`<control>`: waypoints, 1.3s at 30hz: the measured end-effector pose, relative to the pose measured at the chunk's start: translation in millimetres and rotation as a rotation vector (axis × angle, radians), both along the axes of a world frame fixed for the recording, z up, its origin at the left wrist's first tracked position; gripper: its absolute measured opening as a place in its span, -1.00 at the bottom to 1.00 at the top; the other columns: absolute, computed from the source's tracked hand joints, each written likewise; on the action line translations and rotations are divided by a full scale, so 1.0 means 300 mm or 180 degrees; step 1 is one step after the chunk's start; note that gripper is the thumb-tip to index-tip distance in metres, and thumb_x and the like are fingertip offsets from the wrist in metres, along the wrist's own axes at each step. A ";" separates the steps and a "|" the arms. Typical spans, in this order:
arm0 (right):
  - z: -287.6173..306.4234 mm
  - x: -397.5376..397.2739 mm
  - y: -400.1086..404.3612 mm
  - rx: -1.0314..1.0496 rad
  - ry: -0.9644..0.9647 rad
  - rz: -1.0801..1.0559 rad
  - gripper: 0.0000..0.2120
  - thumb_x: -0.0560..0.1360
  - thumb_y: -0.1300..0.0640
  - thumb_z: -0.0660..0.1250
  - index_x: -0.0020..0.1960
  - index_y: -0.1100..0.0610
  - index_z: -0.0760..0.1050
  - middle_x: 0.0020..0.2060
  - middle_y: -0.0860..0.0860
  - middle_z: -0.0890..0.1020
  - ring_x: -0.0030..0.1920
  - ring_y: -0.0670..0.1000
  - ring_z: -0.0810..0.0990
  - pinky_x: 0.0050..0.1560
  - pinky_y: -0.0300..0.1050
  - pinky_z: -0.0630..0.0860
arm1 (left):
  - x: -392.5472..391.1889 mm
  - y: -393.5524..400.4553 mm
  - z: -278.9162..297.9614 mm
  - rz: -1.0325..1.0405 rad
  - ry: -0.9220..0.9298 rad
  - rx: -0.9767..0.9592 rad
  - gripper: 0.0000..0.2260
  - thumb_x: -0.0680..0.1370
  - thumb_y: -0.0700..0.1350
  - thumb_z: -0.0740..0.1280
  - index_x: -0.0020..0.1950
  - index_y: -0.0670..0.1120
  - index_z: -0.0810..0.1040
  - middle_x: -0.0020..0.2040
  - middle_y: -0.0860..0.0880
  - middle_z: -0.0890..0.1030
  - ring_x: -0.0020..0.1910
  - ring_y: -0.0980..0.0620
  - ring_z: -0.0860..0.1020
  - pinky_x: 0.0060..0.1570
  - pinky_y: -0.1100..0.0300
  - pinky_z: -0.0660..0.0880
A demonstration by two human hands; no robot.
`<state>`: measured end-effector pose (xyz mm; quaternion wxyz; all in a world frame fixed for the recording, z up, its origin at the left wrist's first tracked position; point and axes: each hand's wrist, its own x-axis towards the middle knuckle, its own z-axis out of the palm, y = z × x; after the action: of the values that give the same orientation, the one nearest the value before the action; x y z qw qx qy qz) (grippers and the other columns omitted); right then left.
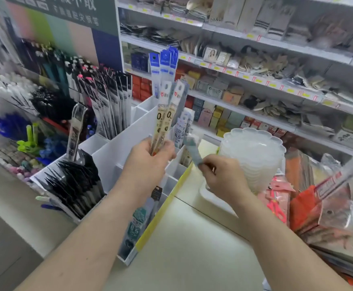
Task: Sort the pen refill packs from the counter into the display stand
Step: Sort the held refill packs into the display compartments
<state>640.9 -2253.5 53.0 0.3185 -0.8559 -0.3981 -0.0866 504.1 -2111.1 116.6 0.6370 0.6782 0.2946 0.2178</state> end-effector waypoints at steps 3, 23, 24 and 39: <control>0.083 0.061 0.088 0.0457 0.0393 -0.0294 -0.91 0.52 0.18 0.40 -0.15 0.14 0.63 -0.34 0.00 0.62 -0.31 0.06 0.50 -0.23 -0.07 0.42 | 0.024 0.035 0.013 0.0187 -0.0294 -0.0764 -0.85 0.67 -0.03 0.20 -0.04 -0.05 0.46 -0.26 0.02 0.56 -0.49 0.10 0.31 -0.57 0.32 0.25; 0.160 0.201 0.463 -0.0146 0.0084 -0.0138 -0.82 0.54 0.10 0.36 -0.23 0.09 0.58 -0.23 0.02 0.46 -0.14 0.10 0.49 -0.15 -0.06 0.44 | -0.005 0.089 -0.010 0.0157 -0.0602 -0.1076 -0.86 0.66 -0.15 0.23 0.01 -0.04 0.58 -0.34 0.03 0.51 -0.42 0.08 0.43 -0.35 0.12 0.50; 0.156 0.207 0.468 -0.0299 0.0102 -0.0204 -0.83 0.55 0.08 0.36 -0.19 0.10 0.61 -0.19 0.02 0.45 -0.10 0.10 0.49 -0.11 -0.04 0.46 | -0.005 0.090 -0.010 0.0159 -0.0606 -0.1082 -0.86 0.66 -0.15 0.23 0.01 -0.04 0.58 -0.34 0.03 0.51 -0.42 0.09 0.42 -0.35 0.13 0.50; 0.168 0.205 0.528 -0.1637 -0.0369 -0.0734 -0.68 0.53 -0.16 0.31 0.17 -0.03 0.63 0.13 0.07 0.53 0.21 0.15 0.42 0.16 0.04 0.35 | 0.009 0.062 -0.014 -0.0166 -0.0658 -0.1087 -0.84 0.67 -0.14 0.20 0.01 -0.07 0.57 -0.34 0.03 0.53 -0.40 0.06 0.45 -0.40 0.17 0.51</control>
<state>702.3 -2095.0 103.5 0.0558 -0.9418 -0.3246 -0.0672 506.7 -2092.6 112.4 0.7751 0.5417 0.2426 0.2165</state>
